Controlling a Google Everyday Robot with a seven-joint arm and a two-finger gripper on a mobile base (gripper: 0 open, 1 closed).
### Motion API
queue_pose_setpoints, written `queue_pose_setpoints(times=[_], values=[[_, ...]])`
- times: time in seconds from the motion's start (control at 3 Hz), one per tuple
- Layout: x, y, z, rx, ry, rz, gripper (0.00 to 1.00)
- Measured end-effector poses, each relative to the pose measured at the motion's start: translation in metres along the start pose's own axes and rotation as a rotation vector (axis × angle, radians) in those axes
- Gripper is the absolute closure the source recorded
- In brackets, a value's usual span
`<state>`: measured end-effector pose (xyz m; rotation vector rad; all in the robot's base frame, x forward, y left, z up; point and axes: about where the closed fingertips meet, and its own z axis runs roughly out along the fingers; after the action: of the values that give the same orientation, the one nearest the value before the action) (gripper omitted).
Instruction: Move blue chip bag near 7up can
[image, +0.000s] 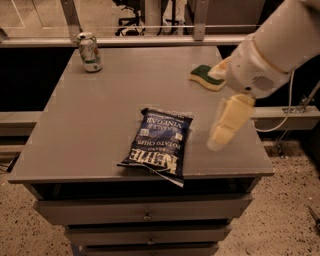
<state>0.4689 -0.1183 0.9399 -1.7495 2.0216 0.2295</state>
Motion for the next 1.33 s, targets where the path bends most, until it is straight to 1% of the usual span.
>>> queue_pose_setpoints(times=[0.33,0.67,1.0,1.33], values=[[-0.038,-0.006,0.048,-0.104,-0.149,0.002,0.00],[-0.050,-0.004,0.082,-0.190,-0.212,0.038,0.00],[-0.050,-0.002,0.107,-0.240,-0.216,0.082,0.00],[-0.043,0.000,0.123,-0.270,-0.192,0.130,0.15]])
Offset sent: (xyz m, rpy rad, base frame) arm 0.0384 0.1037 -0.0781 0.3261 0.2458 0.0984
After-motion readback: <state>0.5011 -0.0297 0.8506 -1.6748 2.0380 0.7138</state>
